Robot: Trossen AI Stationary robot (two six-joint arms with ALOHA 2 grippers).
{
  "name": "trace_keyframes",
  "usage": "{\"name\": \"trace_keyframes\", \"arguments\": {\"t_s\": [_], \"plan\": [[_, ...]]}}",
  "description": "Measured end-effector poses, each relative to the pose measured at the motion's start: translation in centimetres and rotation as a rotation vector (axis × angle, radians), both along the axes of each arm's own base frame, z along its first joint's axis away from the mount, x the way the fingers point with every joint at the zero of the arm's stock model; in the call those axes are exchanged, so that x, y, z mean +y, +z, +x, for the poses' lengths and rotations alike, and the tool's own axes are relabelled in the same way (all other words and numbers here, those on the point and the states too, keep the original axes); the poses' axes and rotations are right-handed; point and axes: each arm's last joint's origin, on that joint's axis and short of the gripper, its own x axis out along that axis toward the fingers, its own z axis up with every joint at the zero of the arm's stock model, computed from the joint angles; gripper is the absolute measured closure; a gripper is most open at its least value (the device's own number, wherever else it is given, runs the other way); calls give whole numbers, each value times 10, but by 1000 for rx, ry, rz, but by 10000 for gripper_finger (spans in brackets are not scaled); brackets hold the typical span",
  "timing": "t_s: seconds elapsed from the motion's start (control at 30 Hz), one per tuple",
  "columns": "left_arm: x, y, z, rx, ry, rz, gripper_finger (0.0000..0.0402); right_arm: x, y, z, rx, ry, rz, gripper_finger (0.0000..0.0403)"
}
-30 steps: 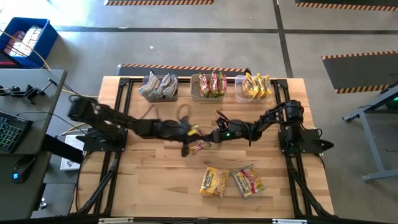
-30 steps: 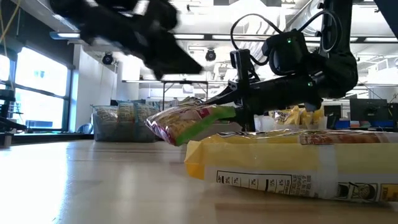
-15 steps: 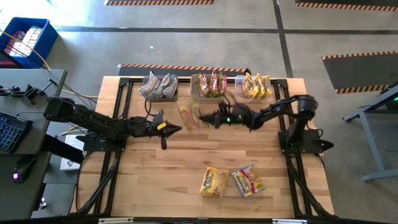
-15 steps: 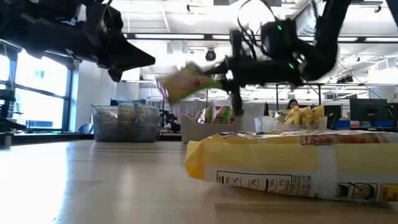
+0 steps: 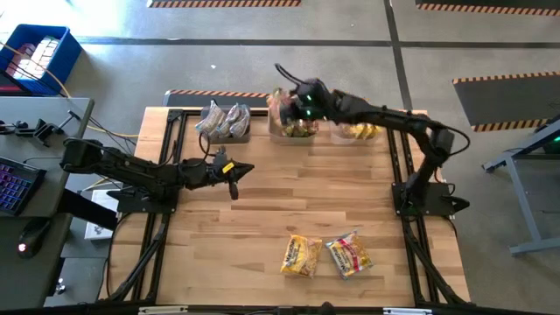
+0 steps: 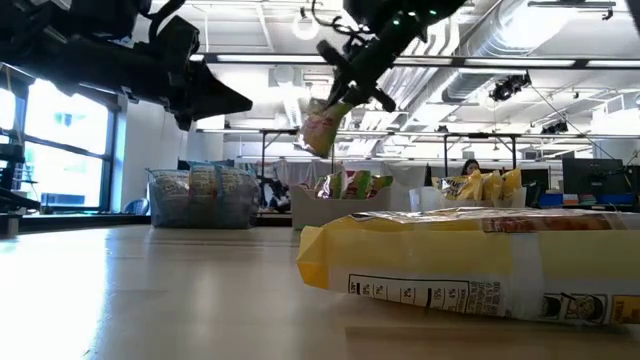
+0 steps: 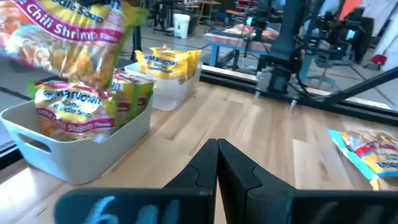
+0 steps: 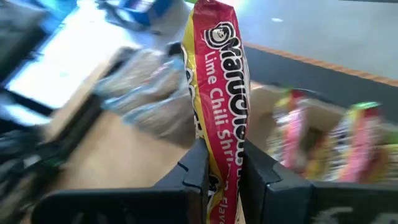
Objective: Sort Maruchan noodles
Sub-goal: Put the green noodle pack into the gray bin
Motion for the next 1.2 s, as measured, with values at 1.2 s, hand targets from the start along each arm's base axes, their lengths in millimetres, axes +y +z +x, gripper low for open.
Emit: {"name": "trace_keyframes", "arguments": {"t_s": [1.2], "plan": [[-2,-2,0,21,-40,-9,401,-56,-73,81,373,-297,245,367]]}}
